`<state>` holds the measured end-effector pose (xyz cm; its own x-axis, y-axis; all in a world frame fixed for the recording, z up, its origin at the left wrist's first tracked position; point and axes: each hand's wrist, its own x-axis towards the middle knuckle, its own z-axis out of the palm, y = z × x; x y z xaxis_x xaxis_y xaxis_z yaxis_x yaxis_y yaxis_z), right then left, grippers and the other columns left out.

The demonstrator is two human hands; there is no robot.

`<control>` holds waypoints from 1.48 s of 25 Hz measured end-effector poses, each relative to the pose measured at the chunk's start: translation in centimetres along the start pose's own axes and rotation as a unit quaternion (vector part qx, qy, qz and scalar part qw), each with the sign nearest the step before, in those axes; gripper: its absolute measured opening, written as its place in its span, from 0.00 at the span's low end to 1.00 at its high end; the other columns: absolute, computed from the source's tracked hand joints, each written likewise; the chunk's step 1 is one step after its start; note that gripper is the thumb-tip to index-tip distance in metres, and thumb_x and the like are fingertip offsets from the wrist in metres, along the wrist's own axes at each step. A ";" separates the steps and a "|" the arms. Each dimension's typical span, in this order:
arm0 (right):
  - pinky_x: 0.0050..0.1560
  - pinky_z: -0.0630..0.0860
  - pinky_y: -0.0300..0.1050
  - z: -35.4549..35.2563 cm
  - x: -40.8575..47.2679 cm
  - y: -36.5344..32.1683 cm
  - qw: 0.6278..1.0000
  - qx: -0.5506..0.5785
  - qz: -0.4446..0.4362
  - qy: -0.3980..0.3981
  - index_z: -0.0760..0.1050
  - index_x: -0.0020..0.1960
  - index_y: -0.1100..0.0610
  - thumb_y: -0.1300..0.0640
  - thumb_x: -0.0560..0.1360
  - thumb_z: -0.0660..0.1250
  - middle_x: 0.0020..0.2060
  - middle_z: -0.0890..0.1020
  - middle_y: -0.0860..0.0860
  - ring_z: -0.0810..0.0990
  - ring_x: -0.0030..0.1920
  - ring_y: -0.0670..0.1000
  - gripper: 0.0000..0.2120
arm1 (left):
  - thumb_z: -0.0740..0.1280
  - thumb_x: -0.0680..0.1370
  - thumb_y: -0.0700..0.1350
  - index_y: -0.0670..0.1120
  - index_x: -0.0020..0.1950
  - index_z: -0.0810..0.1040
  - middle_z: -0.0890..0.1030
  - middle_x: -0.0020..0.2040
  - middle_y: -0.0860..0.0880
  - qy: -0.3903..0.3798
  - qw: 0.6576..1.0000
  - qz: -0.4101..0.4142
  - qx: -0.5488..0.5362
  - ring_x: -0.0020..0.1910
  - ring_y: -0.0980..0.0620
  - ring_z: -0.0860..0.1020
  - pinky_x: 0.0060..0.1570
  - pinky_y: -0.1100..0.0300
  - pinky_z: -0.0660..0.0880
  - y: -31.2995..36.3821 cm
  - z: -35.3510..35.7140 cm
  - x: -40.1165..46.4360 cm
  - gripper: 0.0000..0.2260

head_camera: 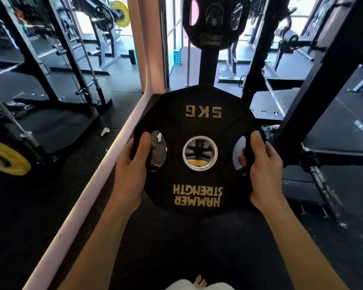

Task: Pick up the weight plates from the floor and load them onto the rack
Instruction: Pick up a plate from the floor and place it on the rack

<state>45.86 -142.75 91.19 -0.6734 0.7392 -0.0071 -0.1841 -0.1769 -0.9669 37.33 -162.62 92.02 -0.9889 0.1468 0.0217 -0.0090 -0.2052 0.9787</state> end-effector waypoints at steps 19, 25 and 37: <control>0.29 0.69 0.40 11.5 26.9 -11.5 0.981 0.005 -0.192 0.030 0.71 0.45 0.58 0.41 0.78 0.64 0.30 0.70 0.50 0.69 0.29 0.47 0.19 | 0.64 0.80 0.54 0.50 0.36 0.76 0.74 0.29 0.56 -0.076 0.981 0.170 -0.044 0.29 0.59 0.71 0.33 0.67 0.71 9.6 14.3 29.8 0.15; 0.29 0.68 0.42 12.4 32.4 -11.1 0.976 -0.023 -0.213 0.034 0.70 0.44 0.57 0.40 0.78 0.63 0.26 0.71 0.44 0.69 0.28 0.45 0.19 | 0.61 0.80 0.60 0.46 0.38 0.73 0.71 0.30 0.50 -0.100 0.979 0.180 -0.016 0.28 0.55 0.69 0.30 0.62 0.68 9.0 16.9 35.2 0.19; 0.40 0.80 0.46 13.0 38.9 -10.0 0.970 -0.045 -0.240 0.007 0.76 0.53 0.57 0.38 0.74 0.61 0.33 0.82 0.49 0.82 0.37 0.50 0.23 | 0.61 0.77 0.52 0.50 0.52 0.76 0.80 0.41 0.51 -0.144 0.955 0.255 -0.046 0.39 0.50 0.78 0.45 0.57 0.75 7.6 19.7 42.2 0.08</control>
<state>12.16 -120.68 103.94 -0.5163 0.7310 0.4461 -0.4104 0.2460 -0.8781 -1.59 -138.91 104.39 -0.7863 0.2624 0.5593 0.4367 -0.4042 0.8037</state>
